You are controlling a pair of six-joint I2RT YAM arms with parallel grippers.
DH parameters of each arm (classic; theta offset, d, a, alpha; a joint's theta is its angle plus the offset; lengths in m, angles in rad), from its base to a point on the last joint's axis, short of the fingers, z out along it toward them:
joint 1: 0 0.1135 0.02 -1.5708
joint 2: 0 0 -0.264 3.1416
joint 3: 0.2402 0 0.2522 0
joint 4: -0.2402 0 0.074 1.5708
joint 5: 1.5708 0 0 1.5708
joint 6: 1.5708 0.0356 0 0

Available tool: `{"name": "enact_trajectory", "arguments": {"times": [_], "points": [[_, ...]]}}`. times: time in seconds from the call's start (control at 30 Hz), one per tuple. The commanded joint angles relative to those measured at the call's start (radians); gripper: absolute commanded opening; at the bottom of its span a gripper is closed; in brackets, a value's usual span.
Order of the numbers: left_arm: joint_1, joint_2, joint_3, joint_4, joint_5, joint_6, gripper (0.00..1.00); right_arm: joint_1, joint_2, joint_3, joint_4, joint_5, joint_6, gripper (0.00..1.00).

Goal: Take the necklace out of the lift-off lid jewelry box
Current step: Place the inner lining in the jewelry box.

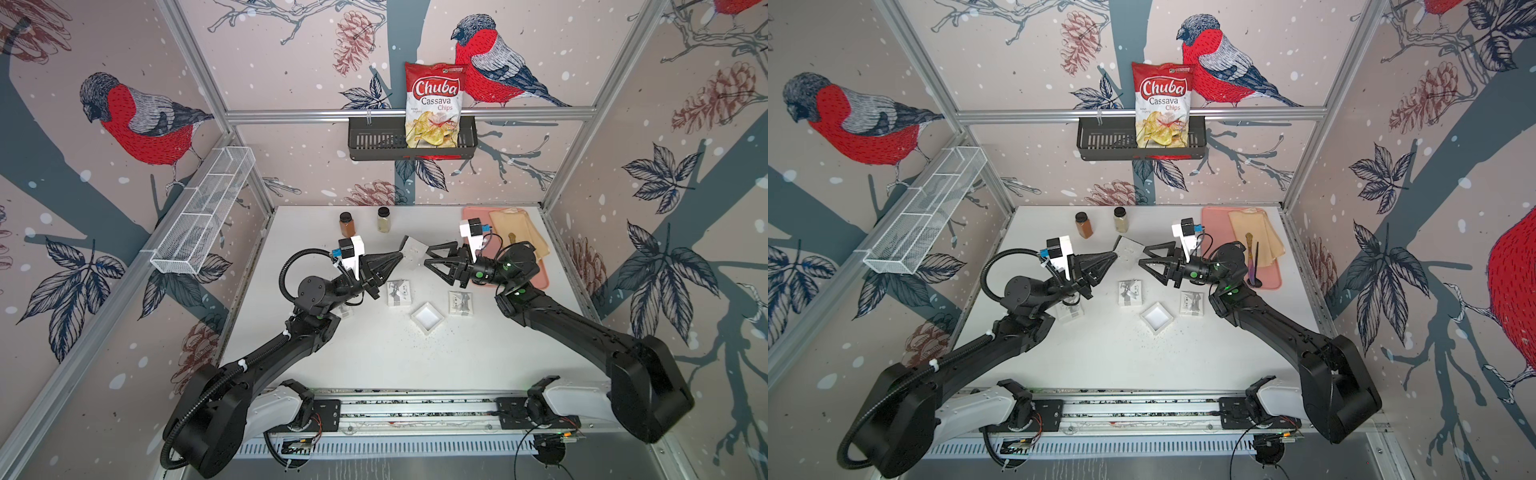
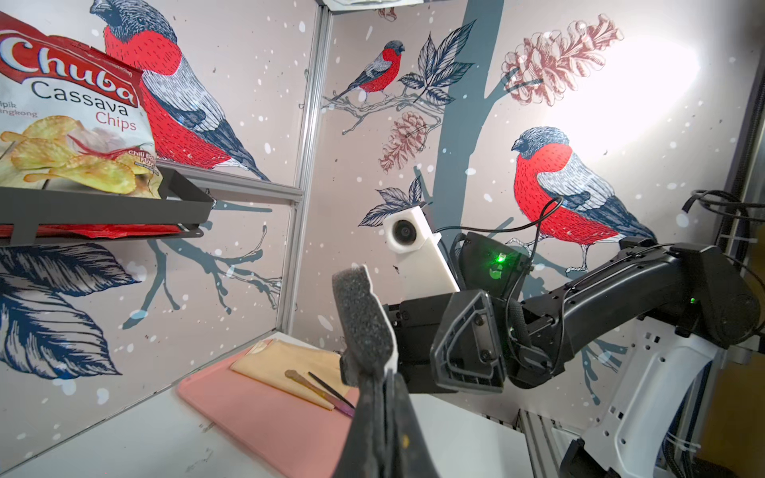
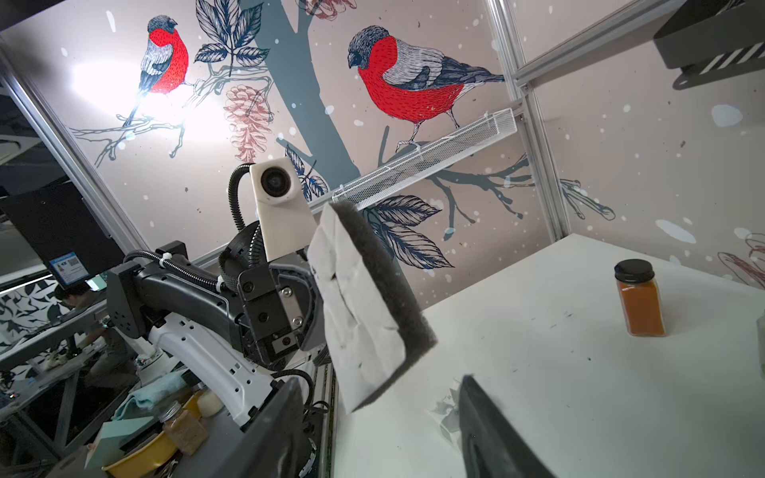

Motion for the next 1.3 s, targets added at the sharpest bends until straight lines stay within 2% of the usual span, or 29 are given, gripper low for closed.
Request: {"name": "enact_trajectory", "arguments": {"times": [0.0,0.2,0.4,0.53,0.57,0.6,0.63,0.67,0.7,0.73,0.83,0.97,1.13,1.27], "points": [[0.003,0.013,-0.003,0.138,0.030,-0.060,0.00,0.016,0.015,0.019,0.078,-0.014,0.024,0.58],[0.000,0.038,0.000,0.179,0.055,-0.086,0.00,0.028,0.056,0.042,0.119,-0.018,0.047,0.52],[0.002,0.040,0.001,0.134,0.042,-0.076,0.00,0.029,0.059,0.057,0.087,-0.019,0.044,0.20],[0.000,0.035,0.003,0.083,0.046,-0.045,0.00,0.028,0.022,0.059,-0.018,0.003,-0.008,0.09],[0.001,0.035,0.006,0.070,0.049,-0.039,0.04,0.027,0.014,0.061,-0.044,0.006,-0.017,0.08],[0.003,0.032,0.011,0.038,0.048,-0.026,0.18,0.027,0.003,0.063,-0.077,0.012,-0.030,0.08],[0.002,0.024,0.019,-0.012,0.042,-0.002,0.42,0.028,-0.011,0.066,-0.125,0.027,-0.045,0.08],[0.002,0.012,0.026,-0.065,0.027,0.026,0.61,0.027,-0.026,0.071,-0.190,0.049,-0.066,0.08],[0.002,-0.009,0.032,-0.132,0.006,0.060,0.69,0.025,-0.040,0.079,-0.279,0.082,-0.095,0.08],[0.002,-0.035,0.038,-0.203,-0.022,0.101,0.72,0.024,-0.069,0.087,-0.377,0.120,-0.124,0.08],[0.003,-0.115,0.049,-0.407,-0.128,0.219,0.74,0.021,-0.115,0.116,-0.707,0.242,-0.207,0.07],[0.004,-0.180,0.056,-0.597,-0.221,0.321,0.75,0.017,-0.138,0.142,-1.050,0.385,-0.254,0.07],[0.007,-0.212,0.022,-0.698,-0.202,0.353,0.74,-0.009,-0.066,0.215,-1.375,0.509,-0.291,0.07],[0.005,-0.176,-0.014,-0.748,-0.140,0.344,0.67,0.001,0.034,0.255,-1.493,0.538,-0.299,0.06]]}}
